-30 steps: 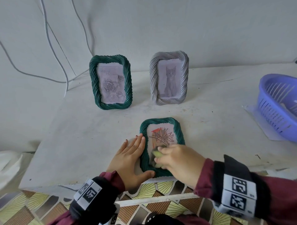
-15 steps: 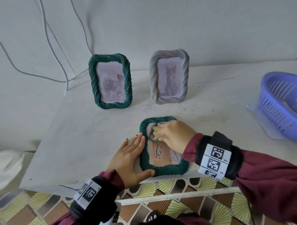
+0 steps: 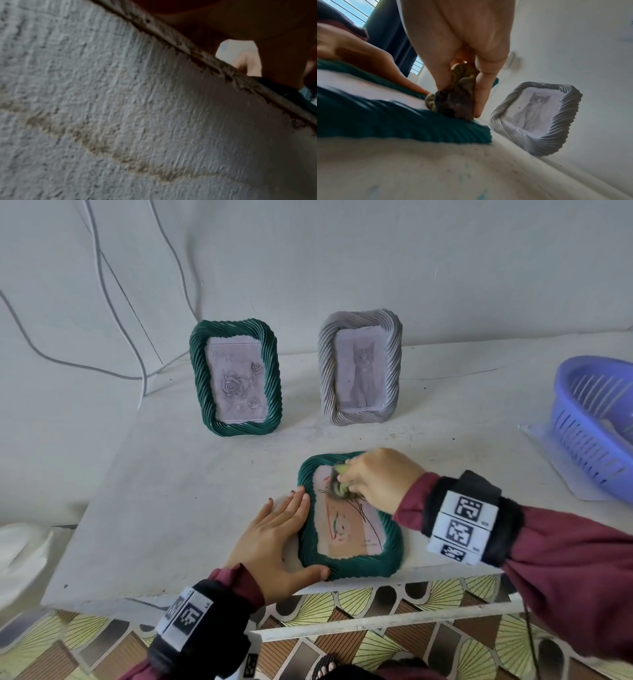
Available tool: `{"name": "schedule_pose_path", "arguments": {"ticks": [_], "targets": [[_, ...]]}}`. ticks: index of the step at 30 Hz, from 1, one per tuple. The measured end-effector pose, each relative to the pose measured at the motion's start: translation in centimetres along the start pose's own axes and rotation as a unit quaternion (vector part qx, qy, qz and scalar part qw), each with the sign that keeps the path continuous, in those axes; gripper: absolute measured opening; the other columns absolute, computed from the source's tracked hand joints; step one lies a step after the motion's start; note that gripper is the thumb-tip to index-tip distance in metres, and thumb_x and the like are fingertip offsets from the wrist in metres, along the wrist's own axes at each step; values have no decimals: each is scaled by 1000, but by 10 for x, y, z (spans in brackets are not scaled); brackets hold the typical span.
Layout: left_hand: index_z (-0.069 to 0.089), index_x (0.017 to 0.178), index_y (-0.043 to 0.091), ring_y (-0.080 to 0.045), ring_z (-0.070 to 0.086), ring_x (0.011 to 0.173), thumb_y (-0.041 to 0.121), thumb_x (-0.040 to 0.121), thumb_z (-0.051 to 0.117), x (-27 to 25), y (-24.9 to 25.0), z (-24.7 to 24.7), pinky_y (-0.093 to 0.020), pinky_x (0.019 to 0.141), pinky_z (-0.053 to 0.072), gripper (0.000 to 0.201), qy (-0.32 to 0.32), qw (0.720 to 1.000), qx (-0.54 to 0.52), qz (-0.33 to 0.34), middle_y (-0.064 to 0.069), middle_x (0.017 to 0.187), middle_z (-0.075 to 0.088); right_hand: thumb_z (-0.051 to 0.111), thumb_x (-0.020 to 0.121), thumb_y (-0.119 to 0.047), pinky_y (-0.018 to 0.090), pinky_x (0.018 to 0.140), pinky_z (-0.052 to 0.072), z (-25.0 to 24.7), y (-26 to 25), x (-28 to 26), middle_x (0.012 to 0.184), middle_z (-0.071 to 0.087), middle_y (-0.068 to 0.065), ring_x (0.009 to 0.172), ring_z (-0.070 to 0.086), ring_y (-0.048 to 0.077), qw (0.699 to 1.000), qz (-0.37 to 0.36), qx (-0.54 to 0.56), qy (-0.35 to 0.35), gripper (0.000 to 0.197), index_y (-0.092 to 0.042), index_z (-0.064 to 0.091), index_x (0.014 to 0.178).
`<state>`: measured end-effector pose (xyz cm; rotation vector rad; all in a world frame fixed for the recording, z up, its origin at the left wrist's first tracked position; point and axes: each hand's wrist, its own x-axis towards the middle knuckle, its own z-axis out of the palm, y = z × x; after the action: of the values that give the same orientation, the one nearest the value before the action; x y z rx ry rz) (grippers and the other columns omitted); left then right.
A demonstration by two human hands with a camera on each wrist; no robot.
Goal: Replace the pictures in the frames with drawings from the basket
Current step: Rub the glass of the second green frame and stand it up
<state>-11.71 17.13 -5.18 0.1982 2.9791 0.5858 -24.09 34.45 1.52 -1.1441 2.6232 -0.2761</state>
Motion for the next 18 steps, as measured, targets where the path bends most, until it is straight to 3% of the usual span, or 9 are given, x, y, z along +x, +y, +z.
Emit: {"name": "schedule_pose_path", "arguments": {"ticks": [4, 8, 11, 15, 18], "targets": [[-15, 137, 34, 16, -24, 126, 94, 52, 15, 0, 2, 0, -11, 106, -21, 109, 2, 1000, 5, -4, 16, 148, -13, 54, 90, -14, 36, 100, 40, 5, -9, 5, 119, 65, 8, 112, 57, 24, 1000, -26, -9, 4, 26, -13, 65, 113], [-11, 139, 30, 9, -16, 132, 95, 52, 15, 0, 1, 0, -11, 106, -21, 112, 6, 1000, 1, -7, 14, 149, -9, 45, 95, -15, 34, 105, 36, 18, -22, -26, 132, 54, 9, 116, 53, 24, 992, -90, -64, -64, 30, -14, 59, 122], [-10, 139, 30, 9, -14, 132, 94, 53, 18, 0, 0, 1, -11, 106, -20, 111, 7, 1000, -5, -4, 13, 150, -7, 40, 96, -11, 30, 100, 34, 19, -22, -47, 140, 46, 8, 117, 49, 24, 980, -127, -81, -130, 34, -15, 53, 128], [-11, 139, 33, 13, -20, 129, 92, 56, 22, 0, 0, 0, -12, 106, -22, 108, 2, 1000, 4, 6, 13, 150, -9, 50, 91, -6, 30, 110, 32, 9, -3, -37, 138, 49, 1, 121, 51, 17, 992, -81, -10, -97, 34, -15, 57, 123], [-13, 139, 34, 14, -22, 128, 92, 55, 21, 0, 0, -1, -12, 106, -22, 108, -1, 1000, 7, 8, 13, 150, -11, 54, 90, -13, 36, 104, 39, 2, 7, -10, 131, 56, 3, 114, 56, 21, 997, -46, -19, -56, 28, -14, 61, 118]]}}
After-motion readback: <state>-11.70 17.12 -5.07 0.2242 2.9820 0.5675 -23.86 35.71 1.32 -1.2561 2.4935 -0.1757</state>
